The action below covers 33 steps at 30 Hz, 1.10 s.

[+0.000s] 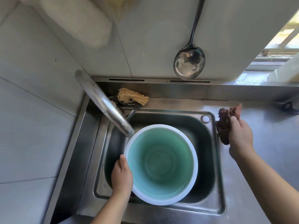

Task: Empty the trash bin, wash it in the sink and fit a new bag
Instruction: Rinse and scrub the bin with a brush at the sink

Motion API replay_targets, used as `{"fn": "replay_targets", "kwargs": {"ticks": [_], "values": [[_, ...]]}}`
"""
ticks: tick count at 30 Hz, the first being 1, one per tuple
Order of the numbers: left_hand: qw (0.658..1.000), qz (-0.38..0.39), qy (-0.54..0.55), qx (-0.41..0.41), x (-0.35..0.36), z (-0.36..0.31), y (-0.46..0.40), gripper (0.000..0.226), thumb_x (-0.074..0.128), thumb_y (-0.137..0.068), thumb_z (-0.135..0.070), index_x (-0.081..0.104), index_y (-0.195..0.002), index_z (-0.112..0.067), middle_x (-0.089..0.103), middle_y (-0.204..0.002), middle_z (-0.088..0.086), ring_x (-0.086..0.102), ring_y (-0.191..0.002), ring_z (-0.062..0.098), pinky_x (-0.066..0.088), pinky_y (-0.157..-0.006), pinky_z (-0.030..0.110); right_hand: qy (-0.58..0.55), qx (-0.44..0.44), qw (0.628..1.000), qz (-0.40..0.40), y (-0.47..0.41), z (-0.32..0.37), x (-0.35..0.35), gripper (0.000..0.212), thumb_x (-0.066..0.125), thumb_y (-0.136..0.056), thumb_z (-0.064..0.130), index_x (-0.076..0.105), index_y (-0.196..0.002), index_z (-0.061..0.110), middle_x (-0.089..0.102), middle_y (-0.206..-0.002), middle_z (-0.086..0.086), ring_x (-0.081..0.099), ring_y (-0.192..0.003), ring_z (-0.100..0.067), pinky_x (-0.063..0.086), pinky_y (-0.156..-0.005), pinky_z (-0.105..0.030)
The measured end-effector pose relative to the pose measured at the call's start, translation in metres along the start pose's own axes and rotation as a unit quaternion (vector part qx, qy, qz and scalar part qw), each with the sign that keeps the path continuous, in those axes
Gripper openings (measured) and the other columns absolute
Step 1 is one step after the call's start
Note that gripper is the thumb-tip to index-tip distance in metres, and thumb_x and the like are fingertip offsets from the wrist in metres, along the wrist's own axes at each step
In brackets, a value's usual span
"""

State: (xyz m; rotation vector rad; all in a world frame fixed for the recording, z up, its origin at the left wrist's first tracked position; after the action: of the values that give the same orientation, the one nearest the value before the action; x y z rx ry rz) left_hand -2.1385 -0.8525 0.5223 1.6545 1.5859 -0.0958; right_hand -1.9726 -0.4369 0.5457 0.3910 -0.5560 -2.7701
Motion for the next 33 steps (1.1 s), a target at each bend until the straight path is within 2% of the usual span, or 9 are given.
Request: {"fn": "replay_targets", "kwargs": {"ticks": [3,7,11,14,17,19,25,29,33], "values": [[1.000,0.018,0.003,0.007,0.002,0.001,-0.002,0.043,0.030,-0.103,-0.048,0.063,-0.111,-0.021,0.059,-0.086,-0.011,0.054,-0.075,0.008,0.037,-0.070,0.028,-0.189,0.052,0.977,0.089,0.044,0.018,0.018,0.029,0.063,-0.089,0.040,0.073,-0.096,0.013,0.072,-0.084,-0.010,0.069,-0.066,-0.023,0.056,-0.061,-0.035],[0.999,0.035,0.013,0.016,0.005,0.001,-0.004,0.054,0.030,-0.104,-0.047,0.062,-0.127,-0.010,0.067,-0.119,0.011,0.058,-0.102,0.028,0.039,-0.084,0.032,-0.194,0.023,0.965,0.174,0.100,0.036,0.049,0.027,0.069,-0.087,0.021,0.071,-0.111,0.008,0.072,-0.088,-0.015,0.071,-0.078,-0.025,0.058,-0.072,-0.050],[0.998,0.043,0.017,0.031,0.004,-0.001,-0.004,0.055,0.029,-0.104,-0.046,0.060,-0.128,-0.007,0.066,-0.125,0.015,0.060,-0.112,0.035,0.045,-0.090,0.037,-0.168,0.071,0.958,0.220,0.153,0.014,0.097,0.024,0.062,-0.086,0.016,0.074,-0.108,0.017,0.075,-0.092,-0.017,0.072,-0.080,-0.030,0.055,-0.077,-0.052],[0.997,0.035,0.002,0.062,0.001,-0.005,-0.003,0.054,0.027,-0.105,-0.042,0.061,-0.123,-0.004,0.066,-0.122,0.019,0.060,-0.109,0.037,0.039,-0.081,0.033,-0.151,0.178,0.956,0.176,0.179,-0.035,0.129,0.023,0.058,-0.090,0.017,0.076,-0.103,0.020,0.077,-0.091,-0.011,0.074,-0.083,-0.027,0.057,-0.080,-0.050],[0.996,0.029,-0.006,0.081,0.000,-0.009,-0.001,0.052,0.028,-0.106,-0.040,0.061,-0.119,-0.003,0.067,-0.119,0.021,0.061,-0.108,0.039,0.036,-0.078,0.032,-0.161,0.315,0.934,0.054,0.188,-0.086,0.151,0.017,0.054,-0.092,0.021,0.066,-0.099,0.011,0.068,-0.068,-0.009,0.063,-0.057,-0.027,0.055,-0.060,-0.042],[0.996,0.030,-0.007,0.086,0.000,-0.010,-0.002,0.051,0.028,-0.106,-0.039,0.062,-0.117,-0.003,0.068,-0.116,0.022,0.061,-0.106,0.040,0.037,-0.077,0.032,-0.181,0.345,0.921,-0.009,0.186,-0.095,0.166,0.018,0.049,-0.093,0.024,0.060,-0.105,0.015,0.061,-0.068,-0.006,0.055,-0.052,-0.023,0.048,-0.054,-0.033],[0.992,0.081,0.006,0.092,0.002,-0.006,-0.005,0.041,0.028,-0.105,-0.040,0.063,-0.103,-0.017,0.070,-0.103,0.007,0.063,-0.094,0.027,0.041,-0.079,0.031,-0.135,0.333,0.933,-0.033,0.163,-0.070,0.214,0.057,0.047,-0.095,0.043,0.041,-0.144,0.014,0.056,-0.133,-0.013,0.056,-0.115,-0.035,0.044,-0.104,-0.047],[0.991,0.095,-0.013,0.097,0.003,-0.005,-0.006,0.035,0.027,-0.105,-0.039,0.058,-0.102,-0.022,0.062,-0.088,-0.012,0.063,-0.096,0.026,0.039,-0.080,0.028,-0.134,0.346,0.929,0.005,0.169,-0.058,0.239,0.086,0.040,-0.089,0.066,0.025,-0.154,0.012,0.040,-0.150,-0.013,0.046,-0.130,-0.037,0.033,-0.115,-0.051],[0.990,0.081,-0.023,0.115,0.004,-0.010,-0.005,0.047,0.029,-0.107,-0.033,0.060,-0.126,-0.004,0.066,-0.115,0.010,0.059,-0.108,0.027,0.034,-0.084,0.026,-0.091,0.321,0.942,0.041,0.177,-0.057,0.252,0.091,0.039,-0.090,0.069,0.021,-0.156,0.009,0.031,-0.157,-0.014,0.041,-0.136,-0.036,0.029,-0.117,-0.049]]}}
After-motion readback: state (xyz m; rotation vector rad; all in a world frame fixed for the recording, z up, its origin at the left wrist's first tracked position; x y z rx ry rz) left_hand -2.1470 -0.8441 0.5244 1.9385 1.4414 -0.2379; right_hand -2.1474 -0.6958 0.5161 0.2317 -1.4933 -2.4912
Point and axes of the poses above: each hand's wrist, its own y-axis away from the middle knuckle, its own x-axis out of the palm, z = x × y, the point moved 8 cm from there along -y, towards the middle knuckle
